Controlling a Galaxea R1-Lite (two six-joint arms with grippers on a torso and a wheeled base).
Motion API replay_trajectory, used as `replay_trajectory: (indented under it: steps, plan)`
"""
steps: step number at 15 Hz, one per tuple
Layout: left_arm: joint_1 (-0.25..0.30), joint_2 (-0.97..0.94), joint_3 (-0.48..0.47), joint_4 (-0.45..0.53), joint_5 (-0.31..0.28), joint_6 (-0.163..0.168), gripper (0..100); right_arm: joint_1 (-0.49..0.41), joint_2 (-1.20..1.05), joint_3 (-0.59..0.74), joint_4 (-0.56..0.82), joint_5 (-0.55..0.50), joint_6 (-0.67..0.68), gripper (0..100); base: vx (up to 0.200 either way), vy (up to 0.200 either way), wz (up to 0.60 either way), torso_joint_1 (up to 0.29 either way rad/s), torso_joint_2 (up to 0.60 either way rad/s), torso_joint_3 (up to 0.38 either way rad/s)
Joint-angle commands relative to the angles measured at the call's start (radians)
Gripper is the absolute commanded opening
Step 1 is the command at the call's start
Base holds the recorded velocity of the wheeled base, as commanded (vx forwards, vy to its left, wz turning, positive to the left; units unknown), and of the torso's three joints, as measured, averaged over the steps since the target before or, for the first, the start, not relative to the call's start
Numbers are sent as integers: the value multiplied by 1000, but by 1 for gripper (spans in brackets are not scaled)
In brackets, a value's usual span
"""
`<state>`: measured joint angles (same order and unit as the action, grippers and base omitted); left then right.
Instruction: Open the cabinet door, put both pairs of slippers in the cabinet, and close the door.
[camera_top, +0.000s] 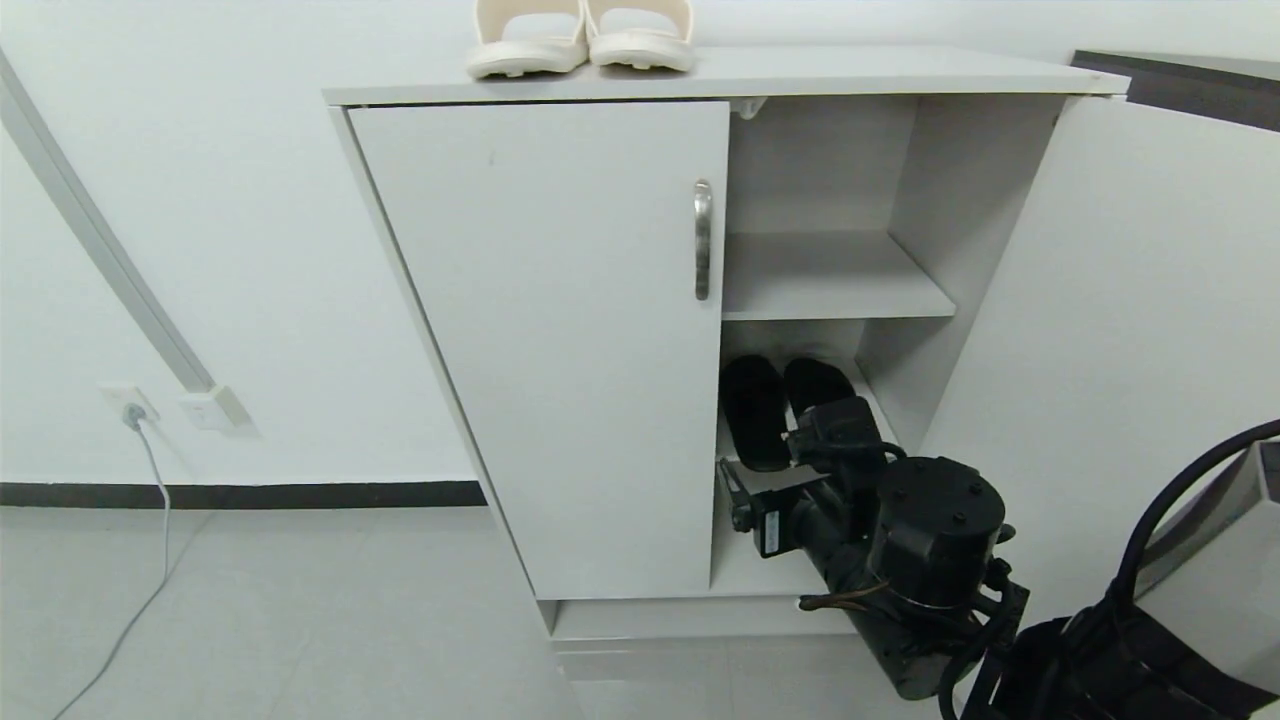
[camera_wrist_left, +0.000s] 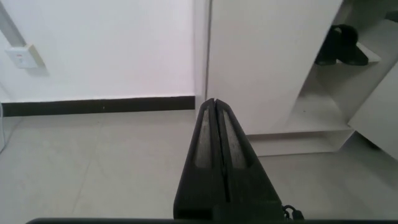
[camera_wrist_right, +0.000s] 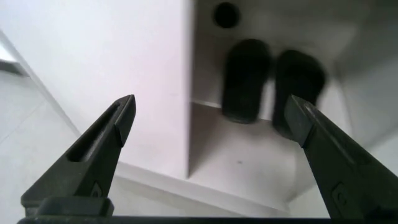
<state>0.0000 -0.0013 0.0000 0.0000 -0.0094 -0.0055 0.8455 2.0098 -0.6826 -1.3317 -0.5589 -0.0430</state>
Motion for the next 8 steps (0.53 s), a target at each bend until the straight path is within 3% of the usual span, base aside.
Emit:
replay_trajectory:
  steps: [1, 4, 8]
  plan:
    - [0, 1, 0, 0, 0, -1, 0, -8, 7, 9, -4, 1, -3, 100, 0, 200, 0, -2, 2, 2]
    - [0, 1, 0, 2, 0, 1, 0, -13, 7, 14, -14, 5, -6, 100, 0, 200, 0, 4, 5, 4]
    - [0, 1, 0, 0, 0, 1, 0, -11, 14, 41, -40, 13, -25, 100, 0, 0, 0, 0, 0, 0]
